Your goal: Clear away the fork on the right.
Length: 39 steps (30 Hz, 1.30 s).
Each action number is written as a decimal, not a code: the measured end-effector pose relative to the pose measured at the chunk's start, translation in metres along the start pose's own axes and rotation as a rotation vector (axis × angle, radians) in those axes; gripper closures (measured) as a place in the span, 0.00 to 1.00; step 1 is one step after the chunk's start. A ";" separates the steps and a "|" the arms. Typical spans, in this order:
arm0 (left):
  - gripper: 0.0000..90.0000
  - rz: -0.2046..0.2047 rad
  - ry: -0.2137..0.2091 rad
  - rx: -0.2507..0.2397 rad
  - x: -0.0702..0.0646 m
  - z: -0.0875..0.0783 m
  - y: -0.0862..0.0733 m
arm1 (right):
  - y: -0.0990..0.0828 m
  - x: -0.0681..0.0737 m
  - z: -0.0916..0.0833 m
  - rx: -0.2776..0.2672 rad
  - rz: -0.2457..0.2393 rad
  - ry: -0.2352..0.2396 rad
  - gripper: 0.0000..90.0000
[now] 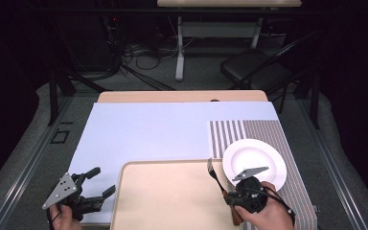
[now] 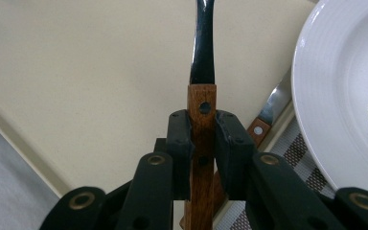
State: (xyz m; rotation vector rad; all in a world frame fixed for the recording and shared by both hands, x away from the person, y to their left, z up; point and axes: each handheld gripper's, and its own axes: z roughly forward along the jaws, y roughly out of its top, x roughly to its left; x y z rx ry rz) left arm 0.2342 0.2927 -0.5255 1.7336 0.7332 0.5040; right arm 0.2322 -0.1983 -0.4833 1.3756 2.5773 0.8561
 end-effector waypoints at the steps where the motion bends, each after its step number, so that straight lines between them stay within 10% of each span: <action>1: 0.17 -0.001 0.000 0.000 0.000 0.000 0.000 | 0.001 0.000 0.001 -0.001 0.000 0.001 0.86; 39: 0.17 -0.007 -0.013 0.001 0.001 0.002 -0.001 | 0.003 0.001 0.058 0.089 0.102 0.057 0.85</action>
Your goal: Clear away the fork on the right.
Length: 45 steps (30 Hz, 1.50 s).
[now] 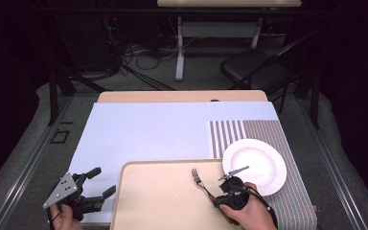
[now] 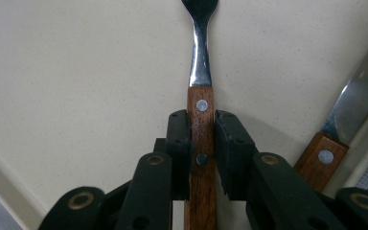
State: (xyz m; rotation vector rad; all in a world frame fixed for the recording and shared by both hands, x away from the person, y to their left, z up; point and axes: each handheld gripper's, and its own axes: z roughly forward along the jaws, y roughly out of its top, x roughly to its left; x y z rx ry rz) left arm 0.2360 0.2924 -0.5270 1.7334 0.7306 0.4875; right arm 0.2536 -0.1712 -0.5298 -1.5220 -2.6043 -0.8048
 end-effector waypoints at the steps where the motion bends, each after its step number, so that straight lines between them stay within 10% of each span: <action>1: 0.17 0.000 0.001 0.000 0.000 0.000 0.000 | 0.000 0.000 0.000 0.005 -0.002 -0.004 0.85; 23: 0.17 0.002 -0.002 0.003 0.001 0.000 0.000 | -0.004 0.002 -0.005 -0.088 -0.050 0.009 0.76; 33: 0.17 0.003 -0.003 0.003 0.001 0.000 0.000 | -0.001 0.011 -0.003 -0.107 -0.143 0.036 1.00; 45: 0.17 0.006 -0.012 0.007 0.001 0.001 0.000 | 0.004 0.016 0.015 -0.089 -0.194 0.028 1.00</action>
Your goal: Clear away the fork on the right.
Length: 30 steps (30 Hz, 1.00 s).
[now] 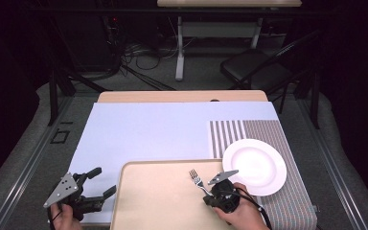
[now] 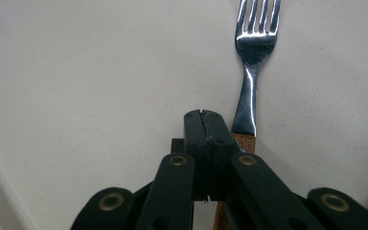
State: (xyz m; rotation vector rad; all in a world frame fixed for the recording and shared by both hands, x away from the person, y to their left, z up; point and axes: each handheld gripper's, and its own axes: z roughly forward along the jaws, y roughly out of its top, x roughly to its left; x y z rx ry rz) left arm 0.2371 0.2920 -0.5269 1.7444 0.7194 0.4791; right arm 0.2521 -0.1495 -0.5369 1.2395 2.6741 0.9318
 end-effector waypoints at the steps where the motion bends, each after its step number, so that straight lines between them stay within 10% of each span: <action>1: 0.17 0.001 0.000 0.000 0.000 0.000 0.000 | 0.000 0.000 0.001 0.007 0.000 -0.004 1.00; 30: 0.17 0.001 0.001 0.000 0.000 -0.001 0.000 | -0.009 -0.023 -0.013 -0.008 0.094 -0.090 1.00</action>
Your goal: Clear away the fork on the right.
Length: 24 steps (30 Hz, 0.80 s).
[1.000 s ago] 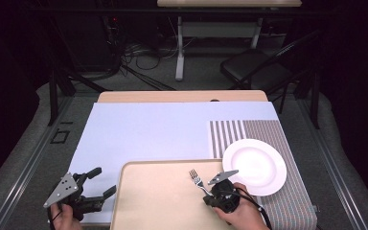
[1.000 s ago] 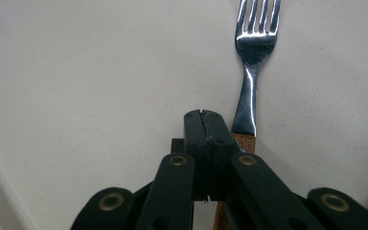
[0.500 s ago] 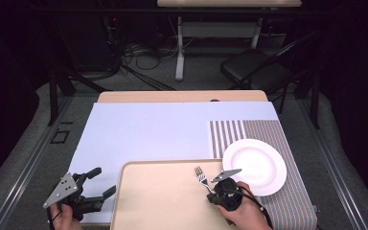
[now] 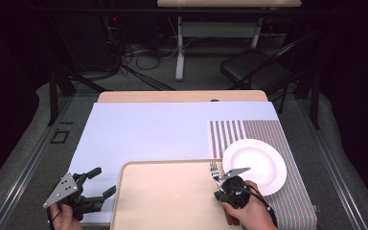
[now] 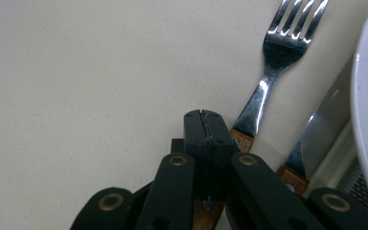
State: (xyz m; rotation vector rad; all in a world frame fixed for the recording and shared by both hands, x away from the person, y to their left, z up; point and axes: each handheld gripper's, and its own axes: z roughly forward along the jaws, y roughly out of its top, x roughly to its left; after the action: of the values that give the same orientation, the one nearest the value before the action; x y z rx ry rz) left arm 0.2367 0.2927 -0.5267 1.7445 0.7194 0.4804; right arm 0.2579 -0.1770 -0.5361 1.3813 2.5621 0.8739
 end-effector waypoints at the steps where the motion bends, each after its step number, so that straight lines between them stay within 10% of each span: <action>1: 0.17 0.000 0.000 0.000 0.000 0.000 0.000 | 0.000 -0.001 -0.001 0.003 -0.004 0.001 1.00; 24: 0.17 -0.001 -0.004 0.000 0.000 0.000 0.000 | -0.003 -0.002 -0.010 -0.025 0.010 0.031 0.95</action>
State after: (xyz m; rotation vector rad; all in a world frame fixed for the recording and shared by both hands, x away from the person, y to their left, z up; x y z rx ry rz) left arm 0.2371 0.2925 -0.5270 1.7449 0.7176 0.4757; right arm 0.2533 -0.1843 -0.5293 1.3858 2.5595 0.9326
